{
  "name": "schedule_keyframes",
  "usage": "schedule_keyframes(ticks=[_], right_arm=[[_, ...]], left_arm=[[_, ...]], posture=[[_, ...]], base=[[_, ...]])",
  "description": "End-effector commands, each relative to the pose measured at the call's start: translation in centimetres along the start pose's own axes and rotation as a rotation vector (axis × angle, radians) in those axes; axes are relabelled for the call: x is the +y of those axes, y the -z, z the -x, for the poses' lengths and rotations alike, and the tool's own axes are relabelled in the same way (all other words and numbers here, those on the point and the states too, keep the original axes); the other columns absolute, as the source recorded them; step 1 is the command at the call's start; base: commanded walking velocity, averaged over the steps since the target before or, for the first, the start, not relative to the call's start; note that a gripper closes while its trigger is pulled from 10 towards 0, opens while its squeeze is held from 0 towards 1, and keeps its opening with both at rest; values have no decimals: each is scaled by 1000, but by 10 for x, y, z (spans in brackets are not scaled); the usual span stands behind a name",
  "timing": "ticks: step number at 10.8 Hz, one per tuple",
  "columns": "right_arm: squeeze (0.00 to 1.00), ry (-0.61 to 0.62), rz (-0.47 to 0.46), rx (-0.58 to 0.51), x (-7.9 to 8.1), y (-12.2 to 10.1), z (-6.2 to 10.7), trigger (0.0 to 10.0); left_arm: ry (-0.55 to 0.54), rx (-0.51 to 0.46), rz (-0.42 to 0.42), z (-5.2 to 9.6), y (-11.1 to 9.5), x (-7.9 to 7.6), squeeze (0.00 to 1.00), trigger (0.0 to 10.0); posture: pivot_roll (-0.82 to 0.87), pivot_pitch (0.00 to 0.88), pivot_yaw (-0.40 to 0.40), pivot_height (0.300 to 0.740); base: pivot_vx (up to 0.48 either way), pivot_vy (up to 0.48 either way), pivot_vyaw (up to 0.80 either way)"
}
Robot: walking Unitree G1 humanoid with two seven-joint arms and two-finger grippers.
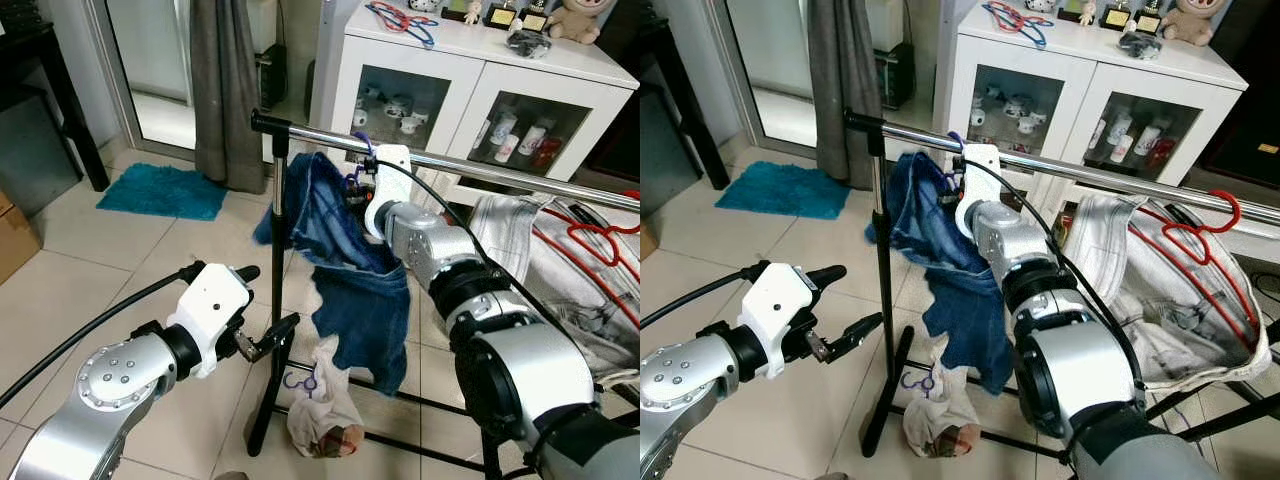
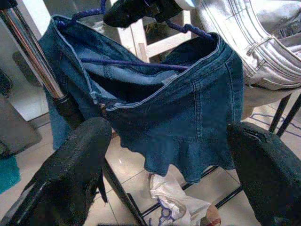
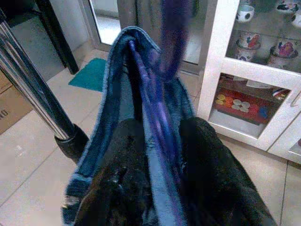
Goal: Hang hanger
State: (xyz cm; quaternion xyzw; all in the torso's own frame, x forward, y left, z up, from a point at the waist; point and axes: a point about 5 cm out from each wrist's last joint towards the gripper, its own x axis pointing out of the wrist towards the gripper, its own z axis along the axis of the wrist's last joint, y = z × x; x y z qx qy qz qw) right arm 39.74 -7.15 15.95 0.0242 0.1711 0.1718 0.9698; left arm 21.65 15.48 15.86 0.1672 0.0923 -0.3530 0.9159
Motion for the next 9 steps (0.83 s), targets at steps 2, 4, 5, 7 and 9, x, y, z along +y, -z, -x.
schedule_keyframes(ticks=[2, 4, 5, 7, 9], right_arm=[[0, -5, -16, -22, -2, -6, 0, 0], [0, -6, -23, -21, -3, -5, 0, 0], [0, -7, -29, -23, -4, -5, 0, 0], [0, -9, -42, -28, -5, -3, 0, 0], [0, -7, -49, -32, -6, -1, 1, 0]], left_arm=[[10, -19, -11, -3, -5, 1, 0, 10000], [7, -20, -12, -4, -4, 2, 0, 10000], [7, -22, -13, -4, -4, 3, 0, 10000], [6, -27, -18, -6, -5, 5, 0, 10000], [-1, -37, -29, -9, -5, 8, 0, 10000]], posture=[[131, 0, -106, 740], [130, 0, -105, 740], [130, 0, -102, 740], [129, 0, -91, 740], [132, 0, -83, 740]], base=[[0, 0, 0], [0, 0, 0], [0, 0, 0], [0, 0, 0], [0, 0, 0]])
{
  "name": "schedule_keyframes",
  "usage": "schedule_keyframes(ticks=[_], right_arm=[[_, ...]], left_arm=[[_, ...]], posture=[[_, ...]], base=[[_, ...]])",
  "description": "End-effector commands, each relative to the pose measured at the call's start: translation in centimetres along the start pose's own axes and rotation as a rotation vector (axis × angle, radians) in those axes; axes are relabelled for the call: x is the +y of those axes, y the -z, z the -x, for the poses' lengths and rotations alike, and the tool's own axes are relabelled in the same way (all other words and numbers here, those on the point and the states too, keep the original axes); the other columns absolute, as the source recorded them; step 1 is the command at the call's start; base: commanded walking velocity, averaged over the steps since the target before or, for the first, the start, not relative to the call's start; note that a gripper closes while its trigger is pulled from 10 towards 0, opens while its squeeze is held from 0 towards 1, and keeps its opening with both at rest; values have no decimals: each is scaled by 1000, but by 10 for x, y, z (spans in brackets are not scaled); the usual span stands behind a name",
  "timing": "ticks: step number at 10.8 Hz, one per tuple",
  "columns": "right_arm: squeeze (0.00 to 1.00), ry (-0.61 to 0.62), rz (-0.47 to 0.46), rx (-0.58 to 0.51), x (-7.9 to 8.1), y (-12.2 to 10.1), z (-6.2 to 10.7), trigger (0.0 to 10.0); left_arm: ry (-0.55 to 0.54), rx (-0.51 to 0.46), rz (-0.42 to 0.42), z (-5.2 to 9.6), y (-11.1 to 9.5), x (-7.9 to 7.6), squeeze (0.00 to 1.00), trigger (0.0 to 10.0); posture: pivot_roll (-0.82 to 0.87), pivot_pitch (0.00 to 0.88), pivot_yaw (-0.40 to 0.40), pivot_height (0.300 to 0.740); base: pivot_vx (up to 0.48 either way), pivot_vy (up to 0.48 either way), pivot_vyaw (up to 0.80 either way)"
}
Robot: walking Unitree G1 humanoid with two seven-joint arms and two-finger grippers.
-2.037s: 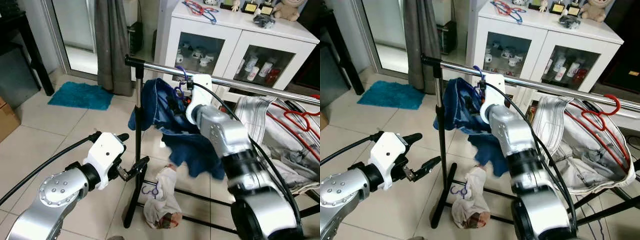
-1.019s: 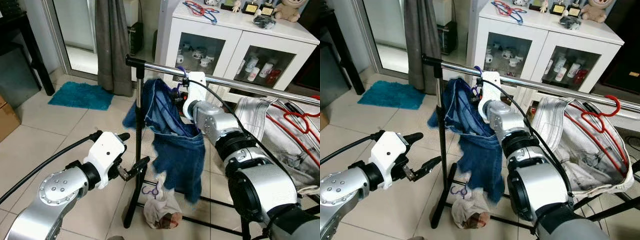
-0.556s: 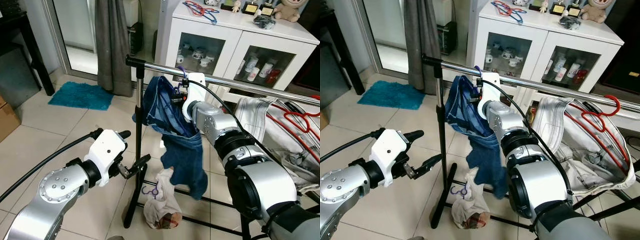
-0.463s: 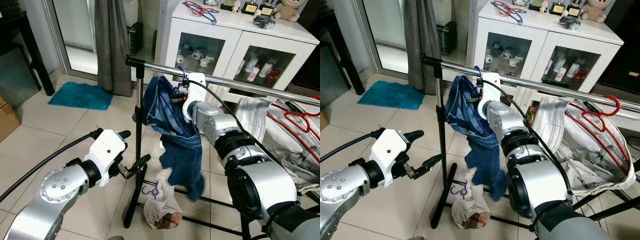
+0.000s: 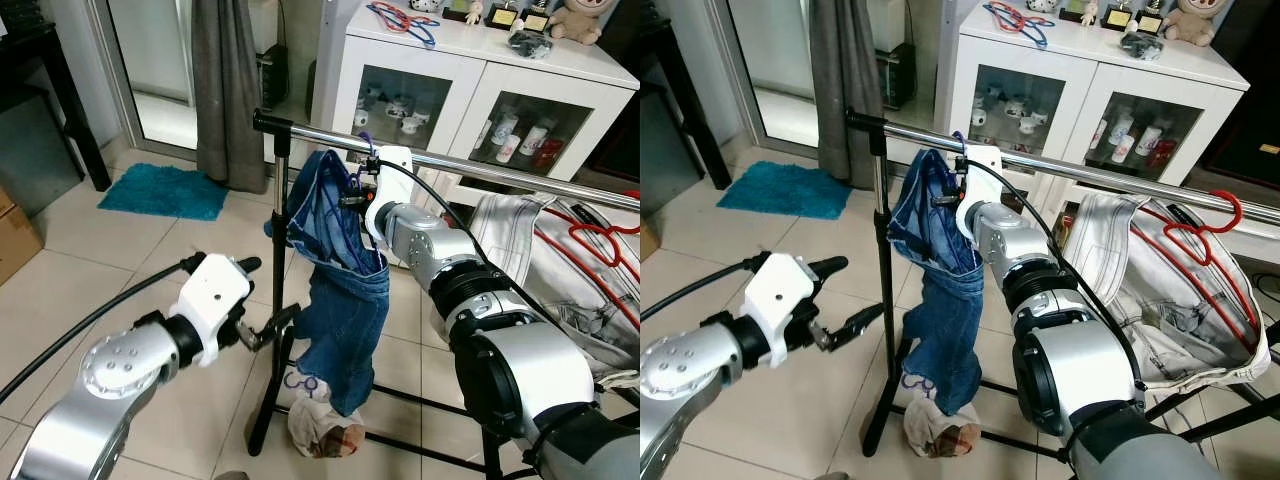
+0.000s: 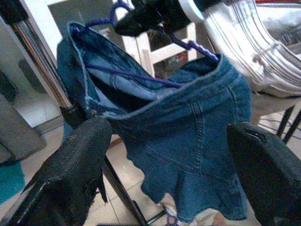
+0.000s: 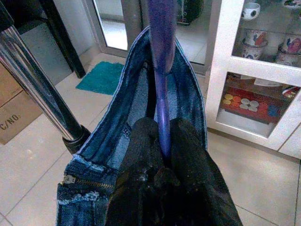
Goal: Hang hanger
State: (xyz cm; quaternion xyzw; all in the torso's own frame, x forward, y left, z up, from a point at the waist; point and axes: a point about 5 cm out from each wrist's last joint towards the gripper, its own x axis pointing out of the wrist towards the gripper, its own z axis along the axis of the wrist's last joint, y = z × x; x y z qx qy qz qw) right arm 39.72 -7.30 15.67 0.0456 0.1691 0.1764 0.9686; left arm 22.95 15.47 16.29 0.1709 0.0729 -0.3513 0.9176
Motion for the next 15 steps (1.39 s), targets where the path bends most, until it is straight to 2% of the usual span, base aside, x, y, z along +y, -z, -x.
schedule_keyframes(ticks=[1, 2, 3, 4, 5, 6, 7, 8, 10, 12, 15], right_arm=[[0, -4, -8, -67, -6, -8, 3, 0], [0, -29, 4, -145, -10, -16, 9, 0], [0, -48, 41, -203, -17, -19, 24, 0], [0, -65, 58, -220, -19, -18, 33, 0], [0, -112, 117, -225, -19, -11, 52, 0], [0, -125, 137, -218, -18, -7, 60, 0], [0, -131, 153, -197, -20, 1, 74, 0], [0, -114, 153, -161, -23, 13, 87, 0], [0, -46, 150, -113, -36, 32, 108, 0], [0, 6, 113, -106, -42, 40, 121, 0], [0, 2, 65, -120, -36, 43, 125, 0]], left_arm=[[-22, -25, -22, -4, -4, 1, 0, 10000], [-89, -35, 23, -8, -6, 3, 0, 10000], [-140, -64, 88, -14, -9, 5, 0, 10000], [-153, -68, 92, -16, -8, 4, 0, 10000], [-156, -76, 153, -20, -6, 1, 0, 10000], [-156, -82, 158, -21, -7, 1, 0, 10000], [-224, -93, 131, -24, -8, 4, 0, 10000], [-287, -79, 126, -27, -4, 8, 0, 10000], [-303, -71, 139, -34, -5, 6, 0, 10000], [-303, -71, 143, -38, -4, 8, 0, 10000], [-283, -73, 128, -41, -7, 11, 0, 10000]], posture=[[138, 0, -82, 740], [135, 0, -79, 740], [116, 0, -71, 740], [108, 0, -69, 740], [86, 0, -61, 740], [72, 0, -61, 740], [61, 0, -60, 740], [38, 0, -55, 740], [31, 0, -58, 740], [22, 0, -53, 740], [39, 0, -41, 740]], base=[[0, 0, 0], [0, 0, 0], [0, 0, 0], [0, 0, 0], [0, 0, 0], [0, 0, 0], [0, 0, 0], [0, 0, 0], [0, 0, 0], [-251, 0, 0], [-269, 0, 0]])
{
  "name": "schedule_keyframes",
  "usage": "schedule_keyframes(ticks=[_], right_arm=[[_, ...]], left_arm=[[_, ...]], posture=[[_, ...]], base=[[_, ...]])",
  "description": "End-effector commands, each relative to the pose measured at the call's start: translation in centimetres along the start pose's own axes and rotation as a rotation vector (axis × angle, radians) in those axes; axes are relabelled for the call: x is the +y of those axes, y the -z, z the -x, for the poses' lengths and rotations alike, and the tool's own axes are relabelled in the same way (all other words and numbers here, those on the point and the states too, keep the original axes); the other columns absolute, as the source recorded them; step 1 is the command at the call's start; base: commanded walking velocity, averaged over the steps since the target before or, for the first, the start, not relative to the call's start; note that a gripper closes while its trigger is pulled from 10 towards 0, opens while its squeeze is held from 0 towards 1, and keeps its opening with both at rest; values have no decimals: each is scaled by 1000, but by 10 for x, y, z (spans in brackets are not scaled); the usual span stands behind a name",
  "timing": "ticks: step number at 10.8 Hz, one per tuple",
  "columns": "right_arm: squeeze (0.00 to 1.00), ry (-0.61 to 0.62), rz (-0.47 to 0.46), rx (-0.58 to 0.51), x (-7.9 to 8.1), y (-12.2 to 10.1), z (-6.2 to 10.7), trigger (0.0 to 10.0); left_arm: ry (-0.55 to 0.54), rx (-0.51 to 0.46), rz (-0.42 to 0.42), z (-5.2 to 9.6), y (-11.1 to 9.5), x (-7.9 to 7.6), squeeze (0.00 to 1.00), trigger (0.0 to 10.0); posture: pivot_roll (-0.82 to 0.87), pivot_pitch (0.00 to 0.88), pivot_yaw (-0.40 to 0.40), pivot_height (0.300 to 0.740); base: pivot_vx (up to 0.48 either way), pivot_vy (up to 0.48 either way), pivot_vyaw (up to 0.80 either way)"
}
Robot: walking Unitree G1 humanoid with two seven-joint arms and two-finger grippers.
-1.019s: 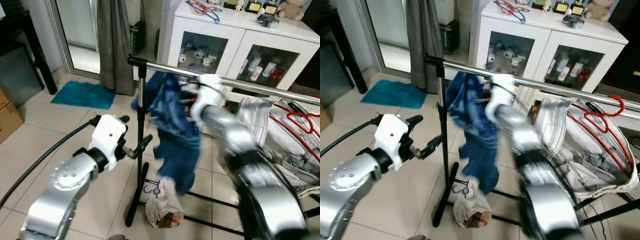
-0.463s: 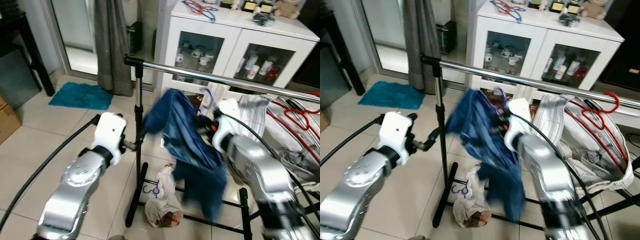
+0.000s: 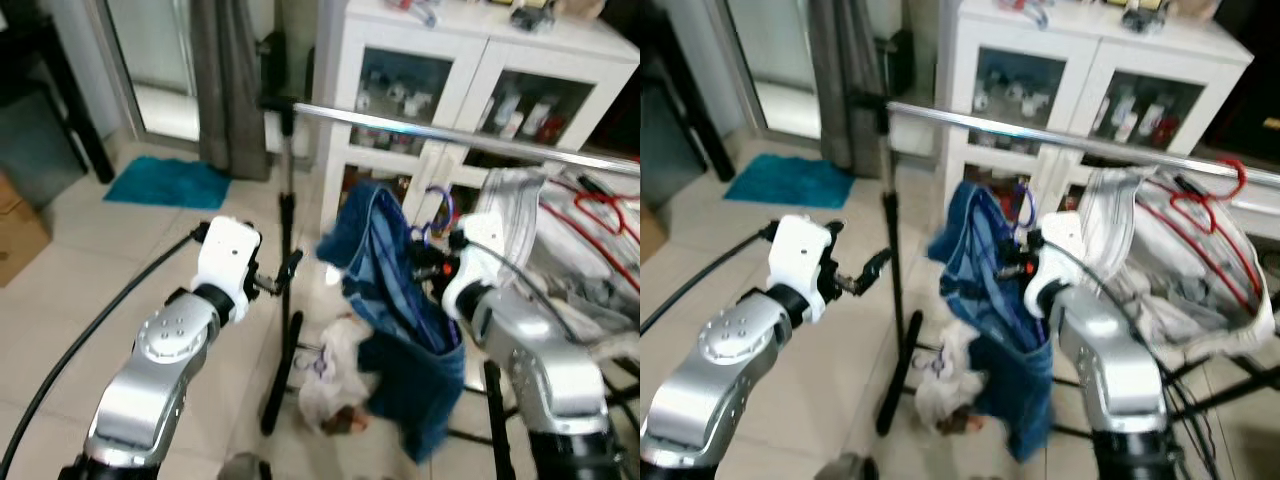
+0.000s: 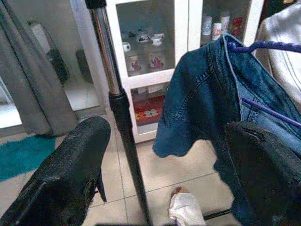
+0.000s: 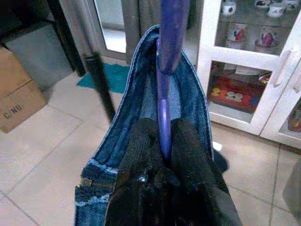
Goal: Hang hanger
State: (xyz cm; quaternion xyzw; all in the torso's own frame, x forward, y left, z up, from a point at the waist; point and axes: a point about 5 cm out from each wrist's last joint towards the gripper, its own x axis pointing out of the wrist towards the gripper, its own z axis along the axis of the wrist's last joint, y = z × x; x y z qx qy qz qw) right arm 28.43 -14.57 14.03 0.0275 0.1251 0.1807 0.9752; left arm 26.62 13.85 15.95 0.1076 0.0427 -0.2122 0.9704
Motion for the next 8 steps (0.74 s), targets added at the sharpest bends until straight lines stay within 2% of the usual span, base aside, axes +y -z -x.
schedule_keyframes(ticks=[1, 2, 3, 4, 8], right_arm=[[0, 2, 5, -45, 0, -11, 4, 0], [0, -13, -1, -56, 4, -12, 3, 0], [0, -66, -12, -85, 14, -18, 1, 0], [0, -99, -18, -107, 21, -23, 1, 0], [0, -231, -29, -161, 43, -35, 5, 0]], left_arm=[[21, -17, -11, -4, -5, -2, 0, 10000], [34, -18, -14, -5, -5, -2, 0, 10000], [72, -53, 25, -10, -10, -3, 125, 10000], [115, -74, 50, -14, -14, -6, 1000, 10000], [251, -60, 32, -38, -7, -16, 1000, 10000]], posture=[[47, 0, -39, 740], [56, 0, -44, 740], [60, 0, -46, 740], [60, 0, -46, 740], [57, 0, -39, 740]], base=[[-247, 0, 0], [0, 0, 0], [0, 0, 0], [0, 0, 0], [0, 0, 0]])
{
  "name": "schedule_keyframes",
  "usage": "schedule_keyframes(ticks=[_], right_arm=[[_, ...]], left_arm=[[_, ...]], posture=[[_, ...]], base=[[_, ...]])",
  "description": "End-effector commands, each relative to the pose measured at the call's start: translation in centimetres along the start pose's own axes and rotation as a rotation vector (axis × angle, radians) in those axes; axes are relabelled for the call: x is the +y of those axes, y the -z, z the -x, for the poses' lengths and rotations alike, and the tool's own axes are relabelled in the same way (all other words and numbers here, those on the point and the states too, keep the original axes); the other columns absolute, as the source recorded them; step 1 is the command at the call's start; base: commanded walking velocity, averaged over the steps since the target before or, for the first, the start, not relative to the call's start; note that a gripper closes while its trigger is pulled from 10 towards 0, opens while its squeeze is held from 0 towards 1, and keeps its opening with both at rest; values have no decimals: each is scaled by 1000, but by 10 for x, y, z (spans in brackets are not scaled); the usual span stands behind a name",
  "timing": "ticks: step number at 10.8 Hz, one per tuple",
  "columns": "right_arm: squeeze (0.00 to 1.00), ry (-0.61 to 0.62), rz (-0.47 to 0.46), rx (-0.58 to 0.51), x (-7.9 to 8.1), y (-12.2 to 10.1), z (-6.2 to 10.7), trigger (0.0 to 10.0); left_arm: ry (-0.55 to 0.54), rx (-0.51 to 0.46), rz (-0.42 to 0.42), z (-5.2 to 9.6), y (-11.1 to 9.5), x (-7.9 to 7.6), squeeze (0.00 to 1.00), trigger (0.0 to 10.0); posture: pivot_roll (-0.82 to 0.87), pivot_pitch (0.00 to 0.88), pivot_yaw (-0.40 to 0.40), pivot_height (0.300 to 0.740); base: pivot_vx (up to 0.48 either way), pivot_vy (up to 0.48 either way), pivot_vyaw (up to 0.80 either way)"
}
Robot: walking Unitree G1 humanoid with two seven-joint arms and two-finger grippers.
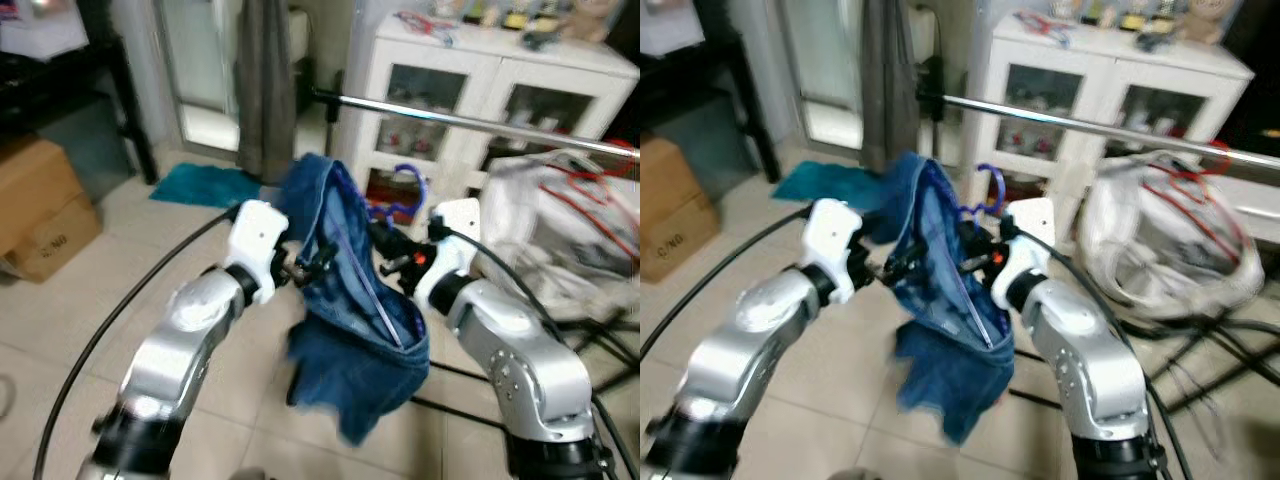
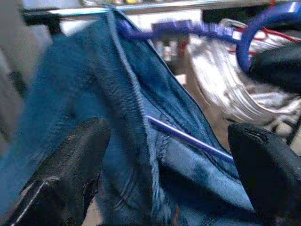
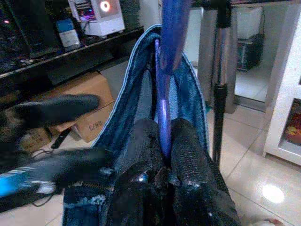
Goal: Hang hanger
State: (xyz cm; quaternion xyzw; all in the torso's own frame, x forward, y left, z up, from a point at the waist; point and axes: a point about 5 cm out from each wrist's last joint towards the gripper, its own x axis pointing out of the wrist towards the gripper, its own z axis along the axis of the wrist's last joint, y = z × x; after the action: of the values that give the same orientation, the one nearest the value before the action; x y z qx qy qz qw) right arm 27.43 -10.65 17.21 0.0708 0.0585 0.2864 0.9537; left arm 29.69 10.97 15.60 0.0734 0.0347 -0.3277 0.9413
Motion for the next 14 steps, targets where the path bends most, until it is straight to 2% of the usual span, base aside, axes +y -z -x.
schedule_keyframes(ticks=[1, 2, 3, 4, 8, 11, 14], right_arm=[[0, -35, 11, -40, 4, -11, 3, 0], [0, -52, 14, -48, 6, -13, 4, 0], [0, -68, 16, -57, 8, -16, 6, 0], [0, -74, 17, -65, 8, -18, 7, 0], [0, -60, 13, -63, 6, -18, 9, 0], [0, -52, 11, -51, 4, -15, 8, 0], [0, -51, 9, -48, 4, -14, 8, 0]], left_arm=[[8, -7, -26, -8, -1, 1, 165, 10000], [-10, -20, -31, -12, -3, 5, 0, 10000], [-41, -39, -49, -19, -6, 12, 0, 5725], [-81, -40, -68, -24, -6, 20, 0, 0], [-131, -97, -28, -26, -10, 21, 0, 0], [-218, -156, -26, -19, -14, 21, 0, 0], [-271, -162, -8, -16, -13, 25, 0, 0]], posture=[[49, 0, -34, 740], [44, 0, -32, 740], [33, 0, -22, 740], [28, 0, -17, 740], [33, 0, -18, 740], [40, 0, -20, 740], [45, 0, -20, 740]], base=[[0, 0, 0], [0, 0, 0], [0, 0, 0], [0, 0, 0], [0, 0, 0], [0, 0, 0], [0, 0, 0]])
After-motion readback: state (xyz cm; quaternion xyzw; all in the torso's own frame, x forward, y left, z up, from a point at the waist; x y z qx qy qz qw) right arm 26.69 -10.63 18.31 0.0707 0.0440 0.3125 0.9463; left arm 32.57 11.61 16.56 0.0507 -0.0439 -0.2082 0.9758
